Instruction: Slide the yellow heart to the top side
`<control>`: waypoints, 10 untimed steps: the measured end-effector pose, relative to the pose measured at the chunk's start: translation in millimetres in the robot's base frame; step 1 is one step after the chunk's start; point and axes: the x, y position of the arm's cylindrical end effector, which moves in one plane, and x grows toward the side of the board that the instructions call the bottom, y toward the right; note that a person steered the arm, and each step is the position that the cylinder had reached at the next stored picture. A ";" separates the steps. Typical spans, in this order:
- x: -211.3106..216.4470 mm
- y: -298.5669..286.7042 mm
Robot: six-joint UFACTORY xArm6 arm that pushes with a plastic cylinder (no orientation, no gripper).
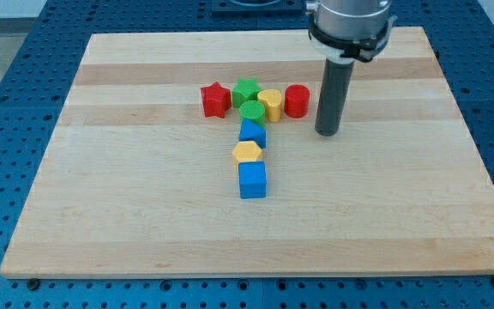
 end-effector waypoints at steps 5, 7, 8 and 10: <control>15.7 -61.5; 4.9 -61.5; -3.0 -61.5; -5.5 -61.5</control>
